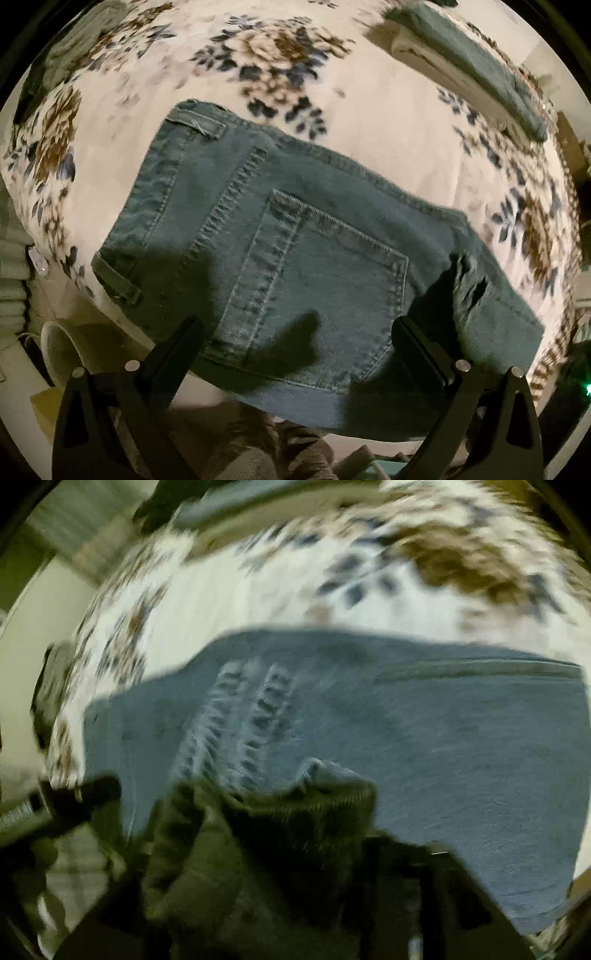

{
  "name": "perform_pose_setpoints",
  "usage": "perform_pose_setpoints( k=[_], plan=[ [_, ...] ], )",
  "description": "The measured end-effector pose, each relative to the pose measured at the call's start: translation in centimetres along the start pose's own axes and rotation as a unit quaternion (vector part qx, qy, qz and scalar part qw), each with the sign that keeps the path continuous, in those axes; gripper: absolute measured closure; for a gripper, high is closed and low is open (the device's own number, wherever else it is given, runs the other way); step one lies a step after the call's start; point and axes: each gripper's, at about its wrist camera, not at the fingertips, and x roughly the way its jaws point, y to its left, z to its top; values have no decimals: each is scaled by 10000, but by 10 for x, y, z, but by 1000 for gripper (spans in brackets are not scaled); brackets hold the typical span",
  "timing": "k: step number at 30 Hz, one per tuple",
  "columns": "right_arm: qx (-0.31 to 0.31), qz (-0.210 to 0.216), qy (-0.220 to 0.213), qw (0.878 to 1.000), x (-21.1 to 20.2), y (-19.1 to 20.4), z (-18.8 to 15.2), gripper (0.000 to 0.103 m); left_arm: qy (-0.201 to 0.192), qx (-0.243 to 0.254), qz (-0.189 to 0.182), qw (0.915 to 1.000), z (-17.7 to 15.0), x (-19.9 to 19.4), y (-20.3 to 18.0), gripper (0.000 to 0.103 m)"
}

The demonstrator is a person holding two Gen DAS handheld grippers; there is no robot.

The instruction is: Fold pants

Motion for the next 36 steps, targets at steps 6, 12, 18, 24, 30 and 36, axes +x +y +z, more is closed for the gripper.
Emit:
perform_pose_setpoints(
  k=[6, 12, 18, 24, 30, 36],
  plan=[
    [263, 755, 115, 9967, -50, -14, -8, 13, -21, 65, -521, 9986, 13, -7, -20, 0],
    [1364, -81, -191, 9904, -104, -102, -27, 12, 257, 768, -621, 9948, 7, 33, -85, 0],
    [2342, -529, -19, 9707, -116, -182, -41, 12, 636, 1522, -368, 9856, -15, 78, -119, 34],
    [2998, -242, 337, 9531, -101, -202, -64, 12, 271, 1628, -227, 9860, -20, 63, -105, 103],
    [3312, -102, 263, 9431, -98, -194, -81, 15, 424, 839, -584, 9939, -12, 34, -69, 103],
    [2755, 339, 22, 9607, -88, -162, -53, 44, 795, 281, -1429, 9861, -12, 24, -77, 82]
  ],
)
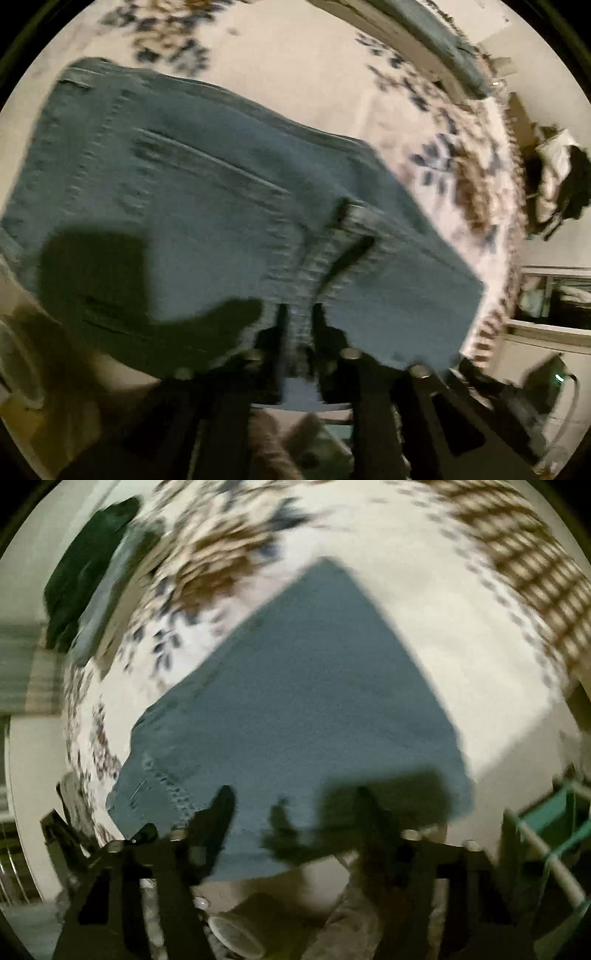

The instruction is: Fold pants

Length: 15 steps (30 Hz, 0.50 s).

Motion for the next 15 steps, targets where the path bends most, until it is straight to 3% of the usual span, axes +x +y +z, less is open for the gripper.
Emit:
perform_pose_setpoints(
  k=[1, 2, 5, 8, 10, 15],
  plan=[
    [-146, 10, 50, 9999, 9, 8, 2, 49, 21, 76, -68, 9999, -1, 6, -10, 71],
    [-255, -23, 121, 9996, 18, 13, 3, 56, 66, 170, -172, 9997, -1, 11, -17, 67],
    [-680, -288, 572, 9956, 44, 29, -3, 68, 116, 743, -256, 9968, -14, 21, -45, 67],
    [-954, -462, 816, 9910, 50, 25, -22, 71, 310, 1245, 165, 9916, -29, 42, -54, 67],
    [-971, -563, 935, 9893, 52, 16, -32, 75, 446, 1225, 348, 9909, -36, 51, -46, 67],
    [-878, -532, 1007, 9896, 55, 6, -34, 78, 415, 1267, 330, 9905, -46, 50, -32, 67]
  ],
)
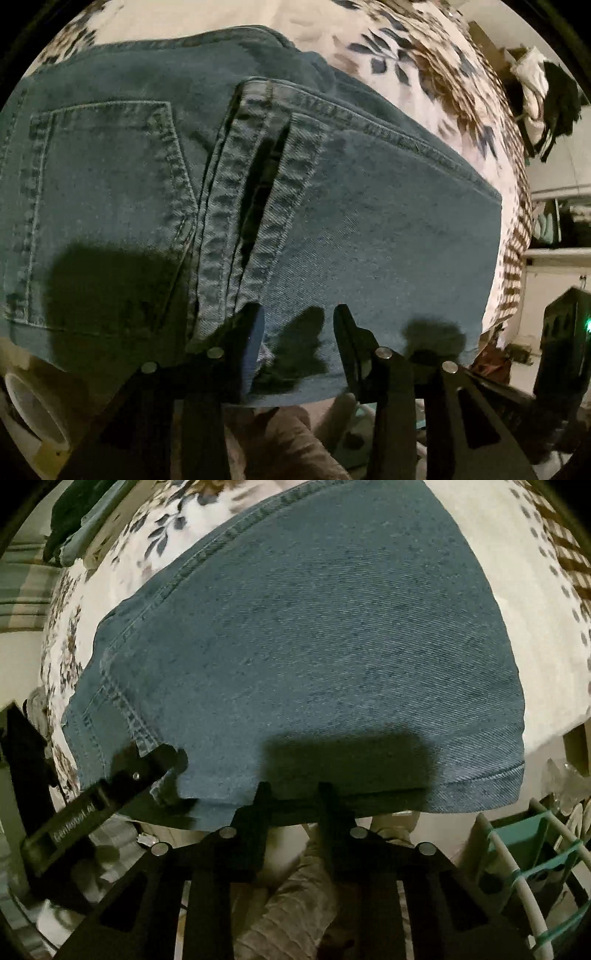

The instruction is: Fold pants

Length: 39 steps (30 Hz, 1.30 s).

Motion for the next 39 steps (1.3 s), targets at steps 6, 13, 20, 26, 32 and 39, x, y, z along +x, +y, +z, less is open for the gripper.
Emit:
perform_pose_setpoints(
  k=[6, 13, 20, 26, 32, 39],
  plan=[
    [-1, -71, 16, 10000, 3, 3, 2, 78, 18, 49, 214, 9998, 8, 9, -15, 67],
    [-282, -711, -29, 9971, -12, 21, 3, 60, -347, -771, 179, 9963, 19, -46, 0, 32],
    [-1305, -1919, -475, 9715, -33, 74, -2, 18, -953, -1715, 324, 9800, 9, -106, 69, 25],
    [-1507, -1939, -514, 9680, -34, 111, -1, 11, -1172, -2830, 390, 9512, -31, -120, 149, 25],
    [-1546, -1759, -496, 9709, -21, 147, 1, 11, -1695, -3939, -101, 9033, -64, -116, 220, 25],
    [-1838, -1800, -480, 9652, -6, 184, -3, 11, -2371, -4762, -764, 8433, -81, -103, 269, 27]
  ],
)
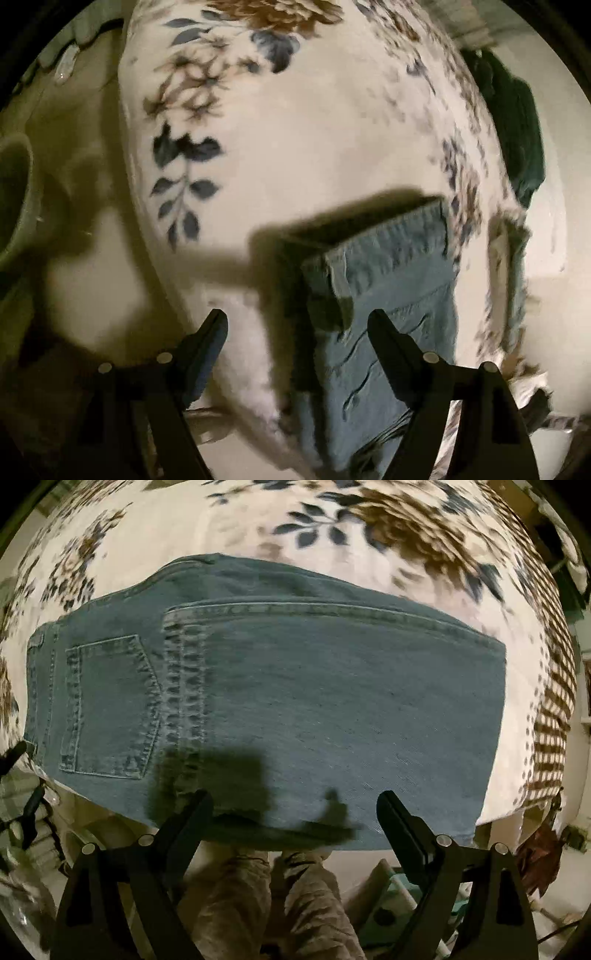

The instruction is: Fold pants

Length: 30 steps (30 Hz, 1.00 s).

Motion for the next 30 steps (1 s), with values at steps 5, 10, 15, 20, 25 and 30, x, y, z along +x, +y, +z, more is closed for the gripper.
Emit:
perform_pose_setpoints(
  k=[5, 10, 15, 20, 25, 30],
  plan=[
    [-86, -56, -64, 9999, 1, 13, 9, 11, -6, 145, -458, 9988, 3, 12, -9, 27],
    [-57, -74, -106, 9999, 1, 12, 16, 11, 90, 223, -460, 9987, 6, 32, -13, 27],
    [36, -13, -152, 9999, 0, 7, 23, 11, -61, 153, -477, 9987, 10, 33, -13, 27],
    [204, 51, -103, 9997, 6, -5, 21, 11, -219, 96, -689, 9973, 13, 41, -7, 28],
    [406, 167, -19, 9990, 8, -21, 15, 11, -300, 147, -616, 9975, 14, 38, -11, 41],
    [508, 199, -7, 9985, 8, -36, 12, 11, -749, 650, -511, 9938, -2, 19, -30, 70]
  ],
)
